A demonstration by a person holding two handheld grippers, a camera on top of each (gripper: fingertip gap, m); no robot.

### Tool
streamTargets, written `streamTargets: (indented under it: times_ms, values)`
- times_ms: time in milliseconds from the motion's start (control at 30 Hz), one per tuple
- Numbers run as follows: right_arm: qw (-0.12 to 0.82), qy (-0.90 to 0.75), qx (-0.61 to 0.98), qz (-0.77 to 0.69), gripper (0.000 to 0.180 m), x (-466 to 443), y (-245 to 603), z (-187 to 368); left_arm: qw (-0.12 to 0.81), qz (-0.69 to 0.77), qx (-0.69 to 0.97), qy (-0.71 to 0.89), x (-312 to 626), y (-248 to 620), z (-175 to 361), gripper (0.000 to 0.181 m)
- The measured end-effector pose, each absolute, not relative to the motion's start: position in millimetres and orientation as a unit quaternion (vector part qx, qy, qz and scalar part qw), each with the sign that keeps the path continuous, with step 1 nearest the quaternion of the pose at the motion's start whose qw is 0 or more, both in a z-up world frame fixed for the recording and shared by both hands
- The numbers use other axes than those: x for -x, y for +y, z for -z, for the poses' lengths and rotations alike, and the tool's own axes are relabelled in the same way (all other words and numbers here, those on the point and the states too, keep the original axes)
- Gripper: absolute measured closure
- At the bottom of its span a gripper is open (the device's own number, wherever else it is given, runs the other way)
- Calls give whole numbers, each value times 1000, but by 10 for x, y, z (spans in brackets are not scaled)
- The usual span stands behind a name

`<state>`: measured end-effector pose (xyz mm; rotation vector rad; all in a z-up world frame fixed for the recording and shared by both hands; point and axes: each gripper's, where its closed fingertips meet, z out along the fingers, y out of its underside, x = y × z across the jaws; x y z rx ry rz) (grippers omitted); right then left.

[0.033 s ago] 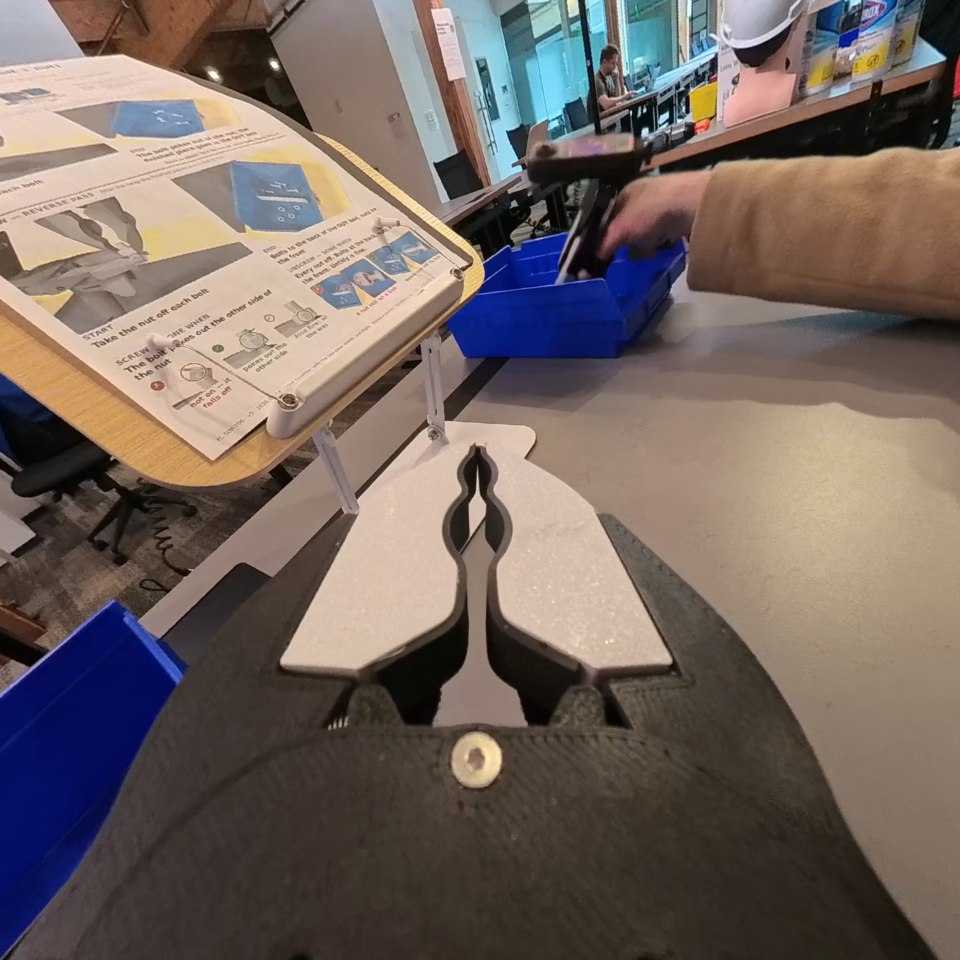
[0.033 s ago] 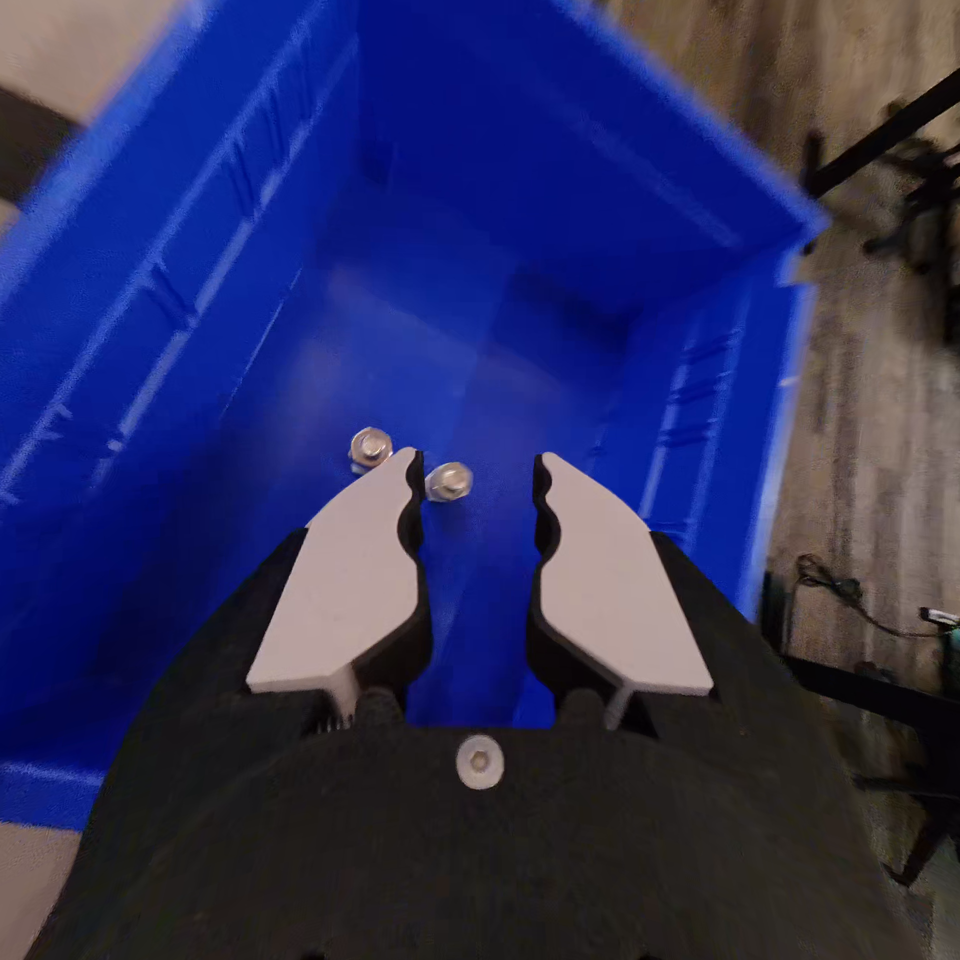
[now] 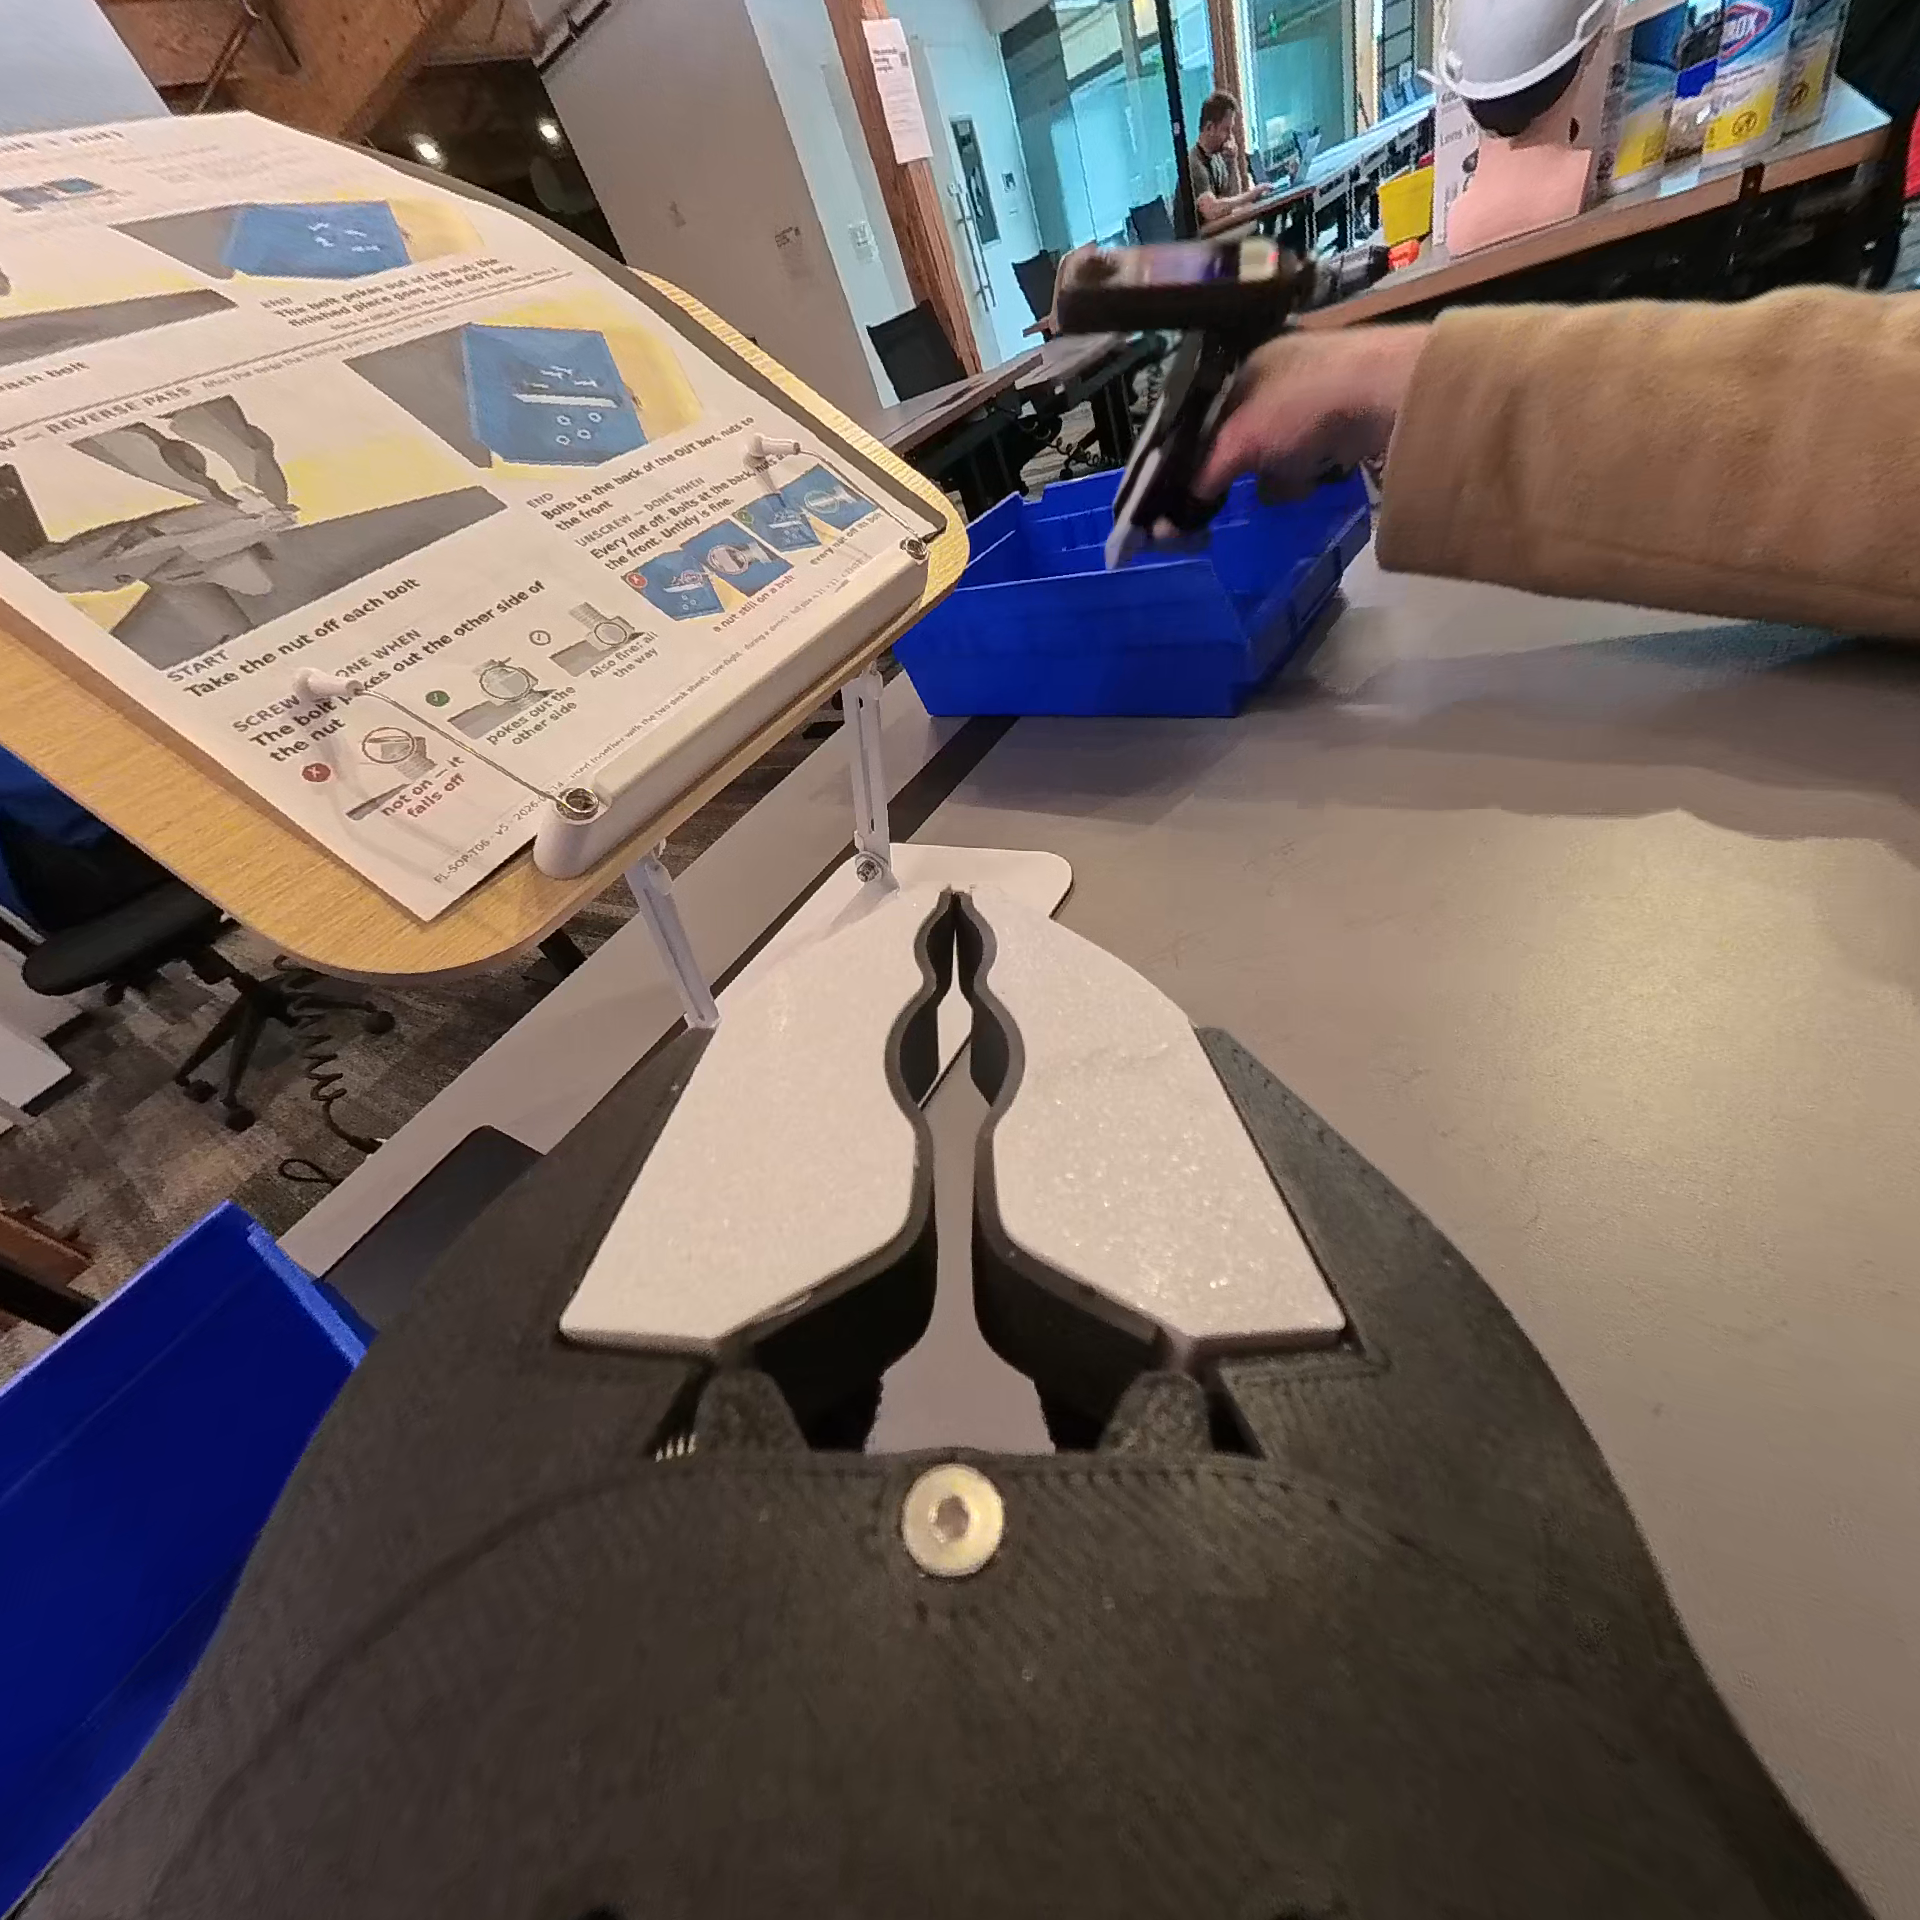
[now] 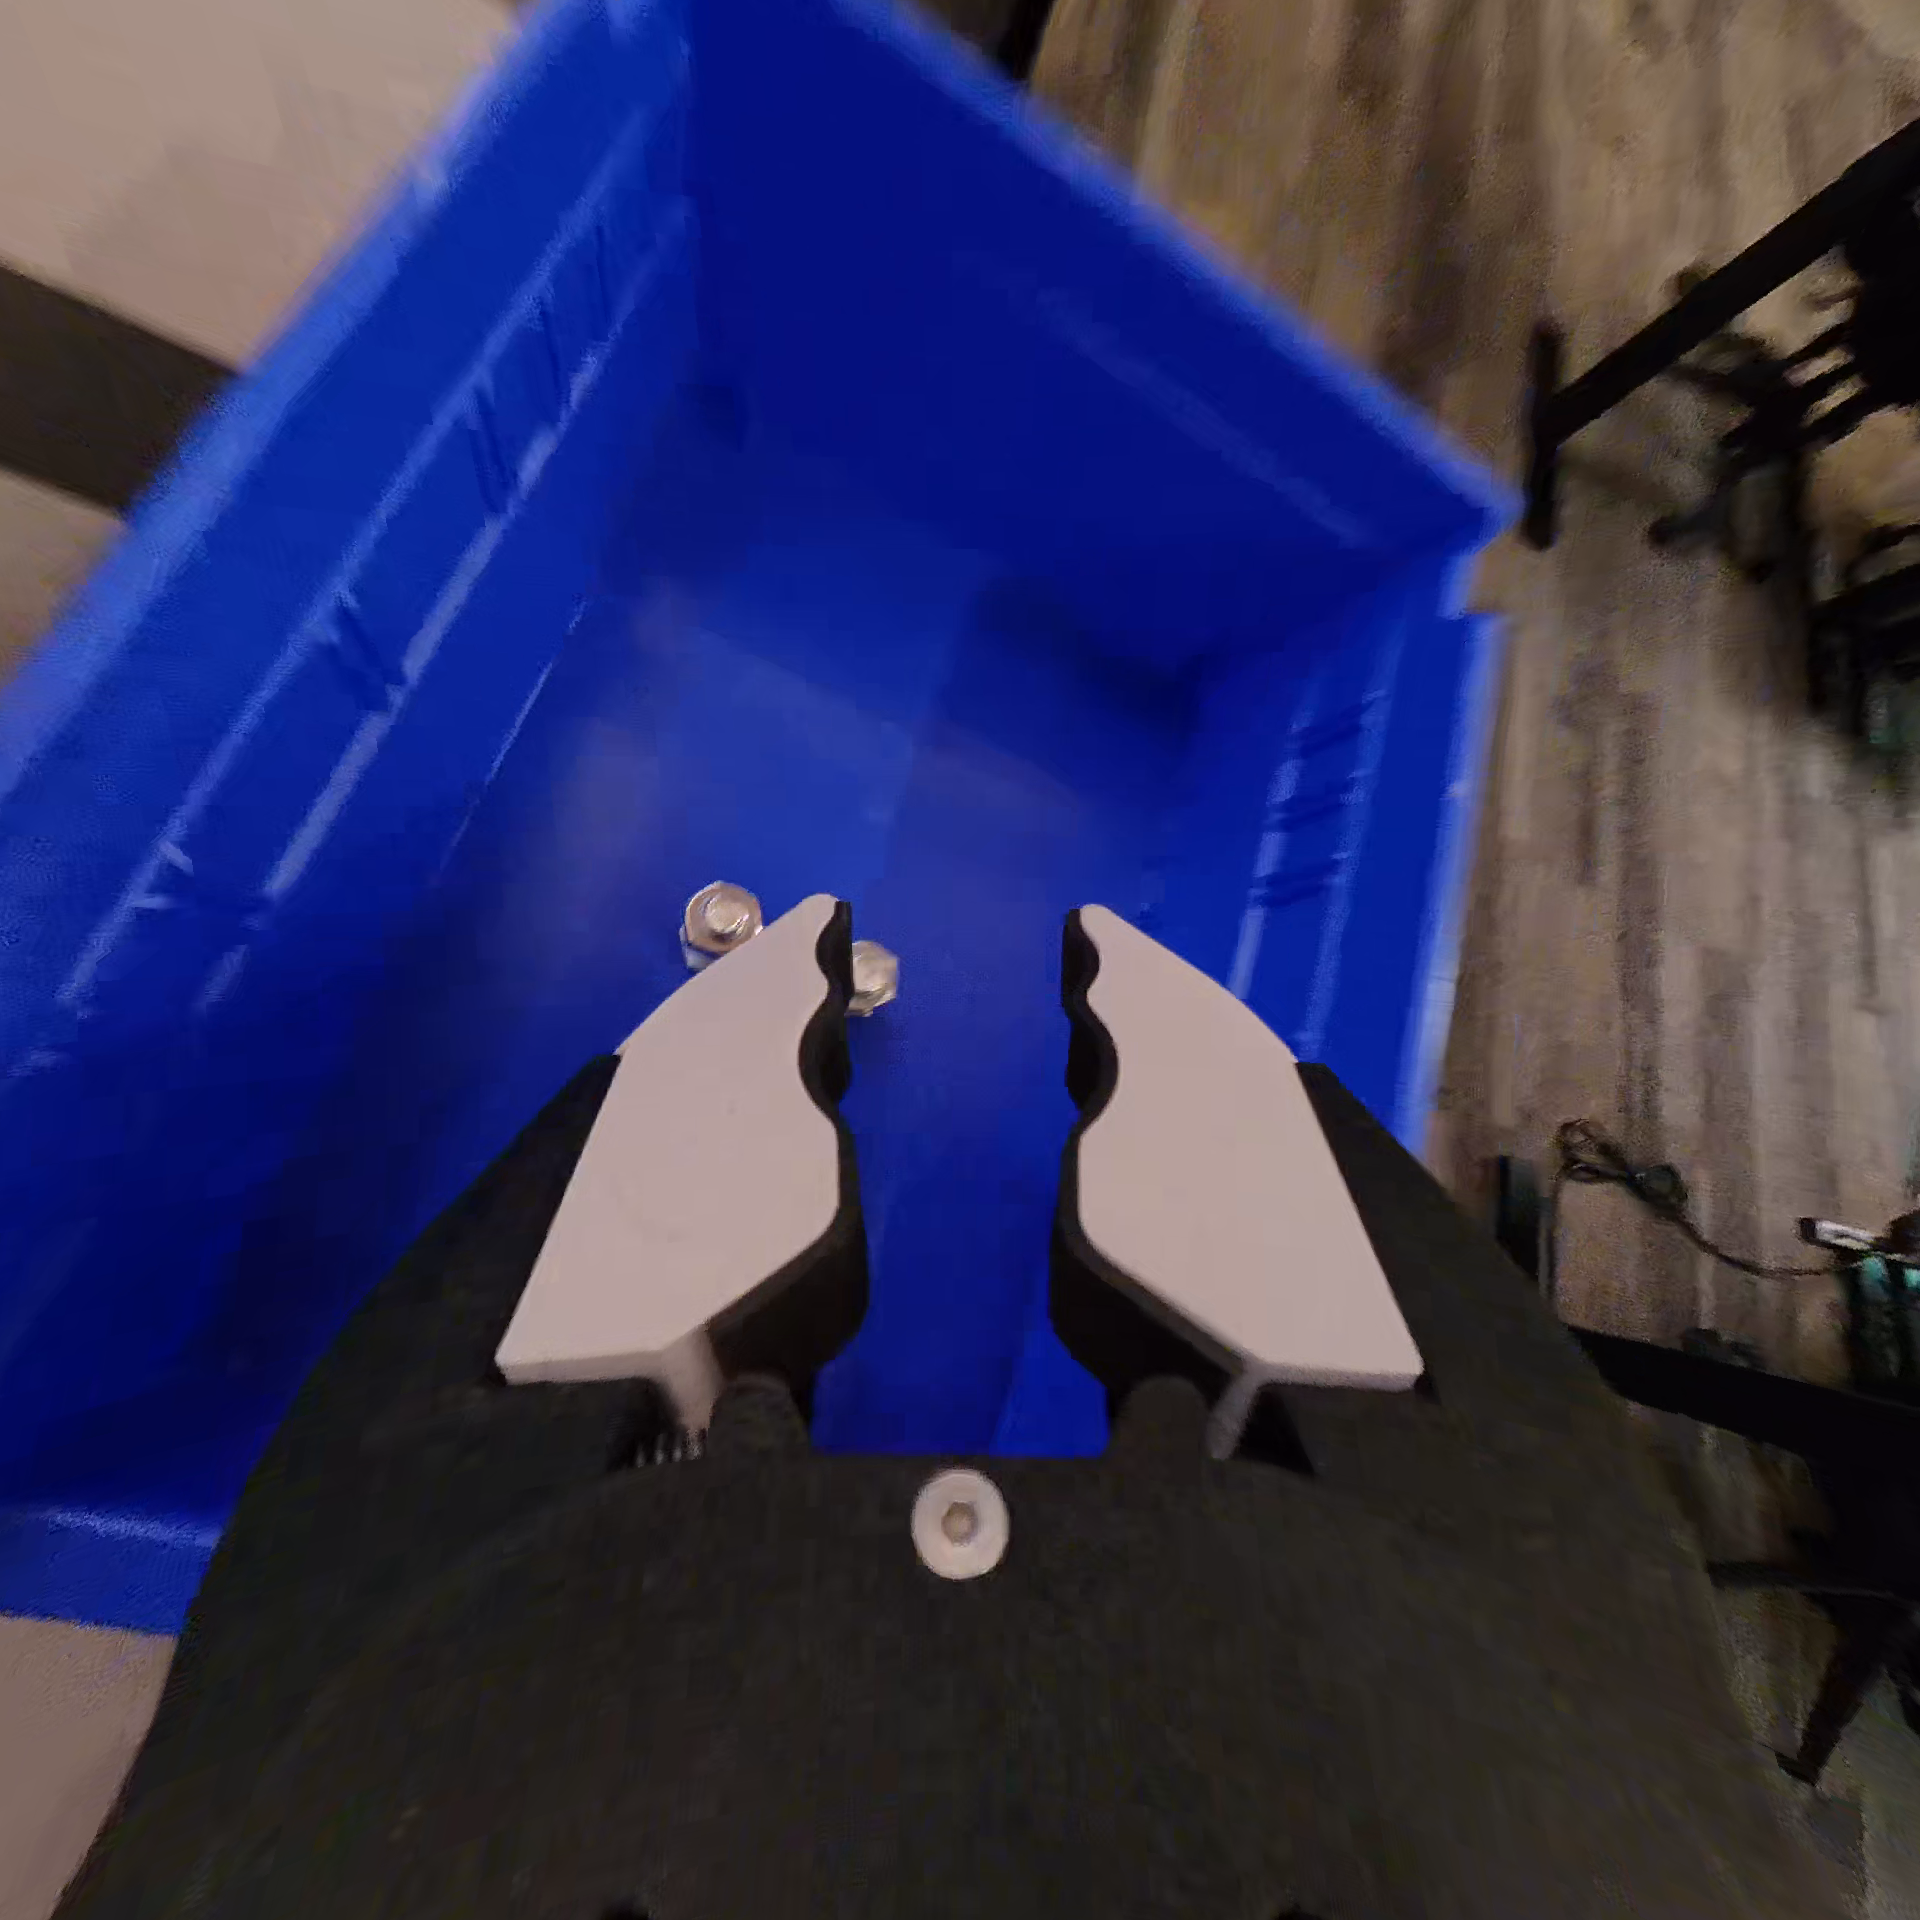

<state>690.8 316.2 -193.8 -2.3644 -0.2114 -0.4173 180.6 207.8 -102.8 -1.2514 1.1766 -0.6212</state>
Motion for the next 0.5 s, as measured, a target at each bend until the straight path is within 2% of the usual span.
streamTargets:
  times_ms: [133, 300, 500]
  values:
    - [458, -66, 870, 169, 155, -6843, 3104, 1231, 613, 270, 542, 507, -1799, 2086, 1018, 181]
    - [519, -101, 834, 157, 180, -6554, 2979, 724, 611, 268, 543, 510, -1825, 2085, 1043, 181]
    - [556, -263, 785, 71, 180, -5505, 2751, 323, 640, 243, 535, 495, -1678, 2116, 862, 181]
